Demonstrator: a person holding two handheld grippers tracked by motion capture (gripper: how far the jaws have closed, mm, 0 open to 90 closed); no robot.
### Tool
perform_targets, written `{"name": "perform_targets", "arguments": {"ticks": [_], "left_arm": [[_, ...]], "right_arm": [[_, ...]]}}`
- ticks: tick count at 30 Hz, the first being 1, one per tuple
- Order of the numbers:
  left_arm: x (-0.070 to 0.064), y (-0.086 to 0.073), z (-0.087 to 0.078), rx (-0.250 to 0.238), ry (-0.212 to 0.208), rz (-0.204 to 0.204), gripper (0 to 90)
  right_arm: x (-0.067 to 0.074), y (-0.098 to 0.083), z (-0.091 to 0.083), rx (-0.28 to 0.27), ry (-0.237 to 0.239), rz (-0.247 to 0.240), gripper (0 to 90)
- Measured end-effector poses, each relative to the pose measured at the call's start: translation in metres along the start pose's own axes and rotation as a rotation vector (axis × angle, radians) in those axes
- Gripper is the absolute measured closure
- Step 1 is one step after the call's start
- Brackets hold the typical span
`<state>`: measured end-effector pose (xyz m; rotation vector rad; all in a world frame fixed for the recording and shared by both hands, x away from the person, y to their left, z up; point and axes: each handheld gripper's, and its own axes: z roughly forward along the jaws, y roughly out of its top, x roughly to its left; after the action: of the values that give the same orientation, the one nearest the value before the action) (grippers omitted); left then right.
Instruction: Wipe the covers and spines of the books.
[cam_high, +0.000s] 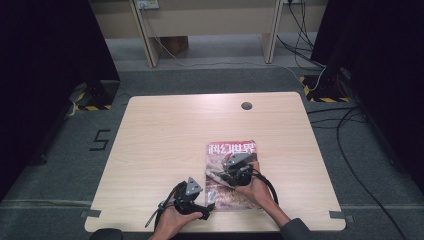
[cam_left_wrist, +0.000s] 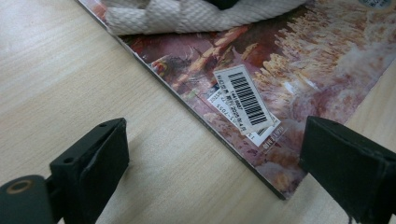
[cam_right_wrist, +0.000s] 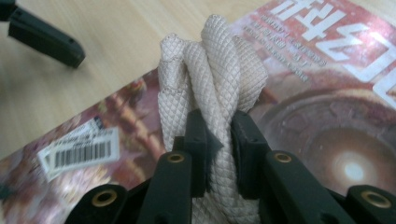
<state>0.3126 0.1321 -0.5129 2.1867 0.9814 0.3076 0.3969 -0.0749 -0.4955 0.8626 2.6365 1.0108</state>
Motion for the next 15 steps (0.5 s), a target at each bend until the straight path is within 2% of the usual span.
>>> {"name": "perform_targets", "arguments": {"ticks": [3, 5, 12, 15], "left_arm": [[0.000, 0.000, 0.000, 0.002, 0.000, 0.002, 7.4], [0.000, 0.000, 0.000, 0.001, 0.000, 0.000, 7.4], [0.000, 0.000, 0.000, 0.000, -0.001, -0.001, 7.4], [0.000, 0.000, 0.000, -0.001, 0.001, -0.002, 7.4]], "right_arm": [[-0.004, 0.008, 0.006, 0.002, -0.023, -0.007, 78.8], [-0.011, 0.013, 0.011, -0.002, -0.032, 0.009, 78.8], [-0.044, 0.024, 0.021, -0.021, -0.101, 0.106, 78.5], [-0.053, 0.026, 0.022, -0.019, -0.129, 0.143, 78.5]]}}
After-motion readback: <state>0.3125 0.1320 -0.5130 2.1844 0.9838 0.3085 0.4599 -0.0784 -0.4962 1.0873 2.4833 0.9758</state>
